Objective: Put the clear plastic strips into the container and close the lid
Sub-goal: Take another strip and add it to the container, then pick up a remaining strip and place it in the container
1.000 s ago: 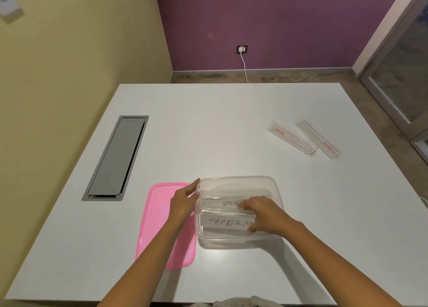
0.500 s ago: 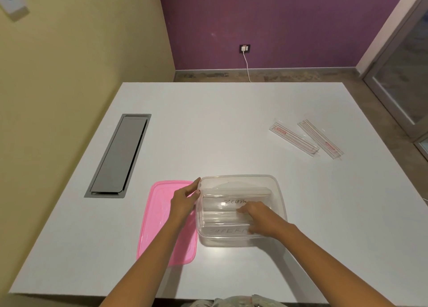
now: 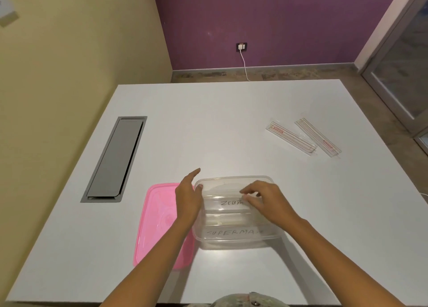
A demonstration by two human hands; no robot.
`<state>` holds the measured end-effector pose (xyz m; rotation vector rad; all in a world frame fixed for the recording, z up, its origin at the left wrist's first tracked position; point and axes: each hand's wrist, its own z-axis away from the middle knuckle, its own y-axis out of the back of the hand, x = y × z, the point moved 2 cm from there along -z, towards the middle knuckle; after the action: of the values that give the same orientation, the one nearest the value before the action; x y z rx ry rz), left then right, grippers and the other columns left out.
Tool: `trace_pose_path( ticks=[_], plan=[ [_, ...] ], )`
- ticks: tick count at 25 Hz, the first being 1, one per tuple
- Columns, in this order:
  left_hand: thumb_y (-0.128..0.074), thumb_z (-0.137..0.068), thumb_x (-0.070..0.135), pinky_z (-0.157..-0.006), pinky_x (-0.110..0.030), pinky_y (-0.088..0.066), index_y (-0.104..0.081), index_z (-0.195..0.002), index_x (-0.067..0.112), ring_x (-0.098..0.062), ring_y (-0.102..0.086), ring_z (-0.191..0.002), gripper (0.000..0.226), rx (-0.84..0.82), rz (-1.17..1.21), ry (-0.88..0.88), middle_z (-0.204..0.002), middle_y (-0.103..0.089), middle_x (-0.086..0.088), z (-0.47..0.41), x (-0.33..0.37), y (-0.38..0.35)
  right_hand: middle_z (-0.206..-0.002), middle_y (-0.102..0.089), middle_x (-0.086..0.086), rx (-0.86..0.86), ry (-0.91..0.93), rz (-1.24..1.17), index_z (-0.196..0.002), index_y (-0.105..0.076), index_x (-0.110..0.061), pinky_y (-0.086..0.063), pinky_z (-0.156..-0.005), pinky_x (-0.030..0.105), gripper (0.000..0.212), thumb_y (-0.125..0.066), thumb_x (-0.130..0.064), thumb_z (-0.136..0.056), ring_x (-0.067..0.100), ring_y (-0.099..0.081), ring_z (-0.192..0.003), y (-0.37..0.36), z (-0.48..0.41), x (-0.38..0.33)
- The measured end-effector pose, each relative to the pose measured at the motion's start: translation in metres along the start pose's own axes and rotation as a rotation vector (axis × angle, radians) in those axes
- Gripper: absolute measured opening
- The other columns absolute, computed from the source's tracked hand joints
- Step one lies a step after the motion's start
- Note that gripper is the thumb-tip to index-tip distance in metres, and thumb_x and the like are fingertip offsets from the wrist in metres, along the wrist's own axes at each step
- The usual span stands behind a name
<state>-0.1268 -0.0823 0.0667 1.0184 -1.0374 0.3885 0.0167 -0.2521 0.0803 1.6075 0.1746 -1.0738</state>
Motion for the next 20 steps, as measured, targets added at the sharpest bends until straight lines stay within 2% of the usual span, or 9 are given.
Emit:
trace_pose_path(
  ticks=[2, 5, 7, 10, 13, 17, 20],
  plan=[
    [-0.051, -0.089, 0.001, -0.099, -0.017, -0.032, -0.057, -0.127, 0.017, -0.016, -0.051, -0.123, 0.042, -0.031, -0.09, -0.135, -0.131, -0.059, 0.001, -0.005, 0.013, -0.01, -0.088, -0.07, -0.006, 0.165, 0.029, -0.02, -0.09, -0.071, -0.019, -0.051, -0.075, 0.026, 0.008, -0.064, -0.022, -0.086, 0.008, -0.062, -0.084, 0.02, -0.009, 0.002],
    [-0.049, -0.091, 0.002, -0.103, -0.026, -0.039, -0.058, -0.126, 0.016, -0.018, -0.053, -0.122, 0.039, -0.143, -0.234, -0.267, -0.129, -0.061, -0.001, -0.016, 0.031, -0.033, -0.085, -0.07, -0.001, 0.321, -0.018, -0.033, -0.087, -0.071, -0.015, -0.052, -0.07, 0.025, 0.008, -0.064, -0.016, -0.086, 0.008, -0.062, -0.077, 0.045, -0.026, 0.019],
    [-0.049, -0.093, 0.008, -0.1, -0.03, -0.043, -0.06, -0.123, 0.017, -0.019, -0.056, -0.12, 0.034, -0.239, -0.331, -0.283, -0.127, -0.063, -0.002, -0.024, 0.037, -0.049, -0.087, -0.071, 0.002, 0.364, -0.07, -0.01, -0.088, -0.071, -0.014, -0.054, -0.071, 0.029, 0.008, -0.063, -0.012, -0.086, 0.011, -0.062, -0.078, 0.057, -0.043, 0.043],
    [-0.05, -0.094, 0.018, -0.089, -0.036, -0.05, -0.067, -0.114, 0.022, -0.02, -0.062, -0.109, 0.026, -0.36, -0.431, -0.26, -0.115, -0.07, 0.0, -0.035, 0.039, -0.063, -0.095, -0.07, 0.006, 0.355, -0.165, 0.059, -0.095, -0.069, -0.014, -0.054, -0.08, 0.036, 0.013, -0.062, -0.009, -0.085, 0.019, -0.063, -0.088, 0.074, -0.067, 0.085],
    [-0.052, -0.093, 0.023, -0.078, -0.036, -0.054, -0.071, -0.103, 0.023, -0.017, -0.066, -0.096, 0.021, -0.43, -0.457, -0.247, -0.101, -0.075, 0.002, -0.045, 0.038, -0.069, -0.109, -0.065, 0.012, 0.355, -0.259, 0.193, -0.107, -0.064, -0.012, -0.047, -0.089, 0.039, 0.023, -0.06, -0.005, -0.085, 0.029, -0.057, -0.106, 0.09, -0.09, 0.119],
    [-0.055, -0.092, 0.026, -0.079, -0.033, -0.054, -0.073, -0.1, 0.022, -0.013, -0.068, -0.093, 0.02, -0.444, -0.421, -0.231, -0.097, -0.076, 0.004, -0.049, 0.032, -0.068, -0.131, -0.048, 0.02, 0.394, -0.374, 0.335, -0.133, -0.043, -0.003, -0.044, -0.091, 0.045, 0.049, -0.052, 0.007, -0.086, 0.036, -0.044, -0.12, 0.109, -0.118, 0.15],
    [-0.056, -0.092, 0.022, -0.08, -0.028, -0.052, -0.075, -0.098, 0.02, -0.012, -0.069, -0.091, 0.019, -0.407, -0.364, -0.224, -0.095, -0.077, 0.004, -0.049, 0.029, -0.071, -0.132, -0.044, 0.025, 0.268, -0.419, 0.437, -0.137, -0.032, 0.001, -0.044, -0.09, 0.046, 0.061, -0.049, 0.016, -0.081, 0.04, -0.046, -0.116, 0.113, -0.14, 0.174]
  ],
)
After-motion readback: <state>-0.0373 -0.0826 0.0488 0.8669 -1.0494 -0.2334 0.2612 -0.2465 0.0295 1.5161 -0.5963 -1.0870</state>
